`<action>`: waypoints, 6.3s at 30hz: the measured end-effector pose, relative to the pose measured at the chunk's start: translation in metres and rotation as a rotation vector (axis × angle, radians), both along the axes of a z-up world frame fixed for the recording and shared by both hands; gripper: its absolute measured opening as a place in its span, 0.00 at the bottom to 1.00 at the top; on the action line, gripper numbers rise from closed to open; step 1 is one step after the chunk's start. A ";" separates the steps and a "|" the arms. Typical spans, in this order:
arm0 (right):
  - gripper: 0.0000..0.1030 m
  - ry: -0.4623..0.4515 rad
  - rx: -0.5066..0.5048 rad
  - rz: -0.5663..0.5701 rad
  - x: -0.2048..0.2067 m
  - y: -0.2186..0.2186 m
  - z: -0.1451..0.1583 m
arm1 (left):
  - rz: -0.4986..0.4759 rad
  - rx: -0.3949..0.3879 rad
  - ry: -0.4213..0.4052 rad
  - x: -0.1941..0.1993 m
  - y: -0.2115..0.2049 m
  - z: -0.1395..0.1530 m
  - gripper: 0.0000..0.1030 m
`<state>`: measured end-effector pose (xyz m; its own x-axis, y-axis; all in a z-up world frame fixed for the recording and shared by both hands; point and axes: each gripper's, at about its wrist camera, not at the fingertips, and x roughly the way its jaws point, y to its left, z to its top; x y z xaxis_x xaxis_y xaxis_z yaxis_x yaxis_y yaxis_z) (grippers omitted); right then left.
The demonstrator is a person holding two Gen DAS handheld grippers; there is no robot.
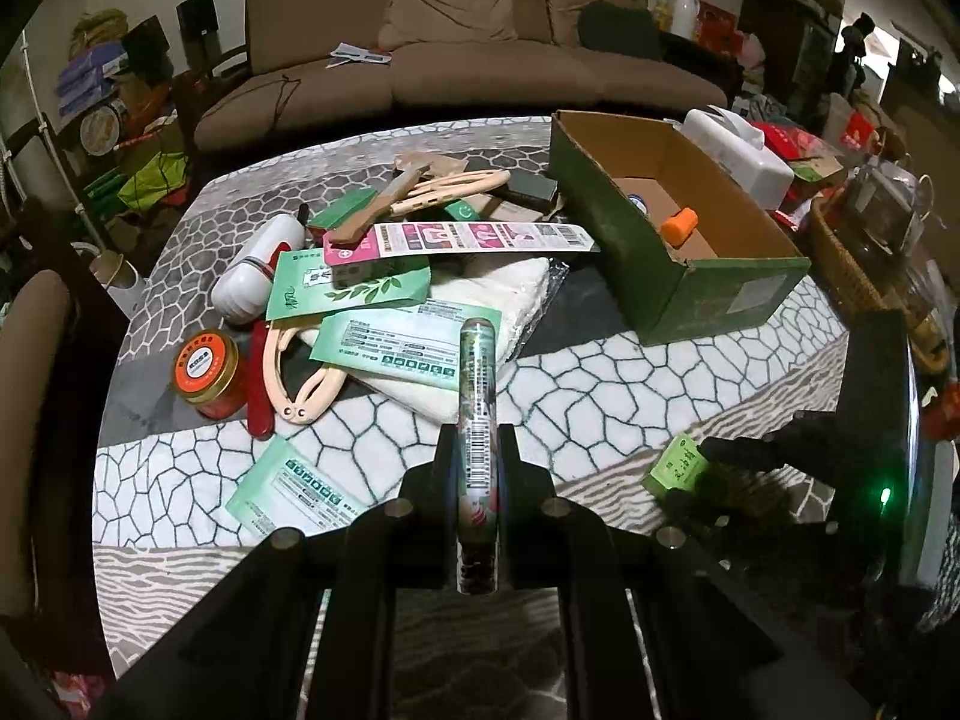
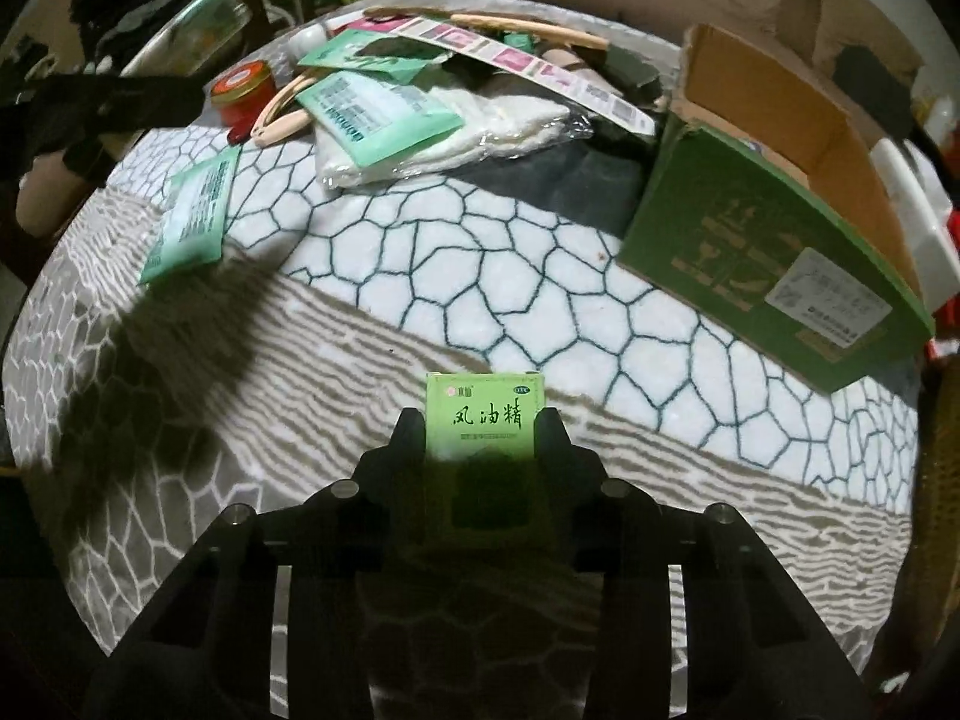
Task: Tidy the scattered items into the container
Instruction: 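Carry the tube and green box in both grippers over the cardboard box, then lower both items into the cardboard box and open both grippers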
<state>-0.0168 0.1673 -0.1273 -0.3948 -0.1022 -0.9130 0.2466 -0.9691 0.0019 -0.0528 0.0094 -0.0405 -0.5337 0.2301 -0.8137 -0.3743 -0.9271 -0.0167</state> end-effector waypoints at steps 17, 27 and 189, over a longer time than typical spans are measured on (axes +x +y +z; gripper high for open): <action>0.48 -0.008 -0.046 -0.008 0.003 0.015 0.008 | -0.015 0.006 0.000 -0.002 0.008 -0.001 0.10; 0.42 -0.042 -0.057 -0.022 0.004 0.011 -0.009 | -0.022 -0.006 0.002 -0.001 0.011 -0.001 0.10; 1.00 0.253 -0.179 -0.189 -0.120 0.221 0.103 | -0.181 0.029 -0.022 -0.155 0.218 -0.011 1.00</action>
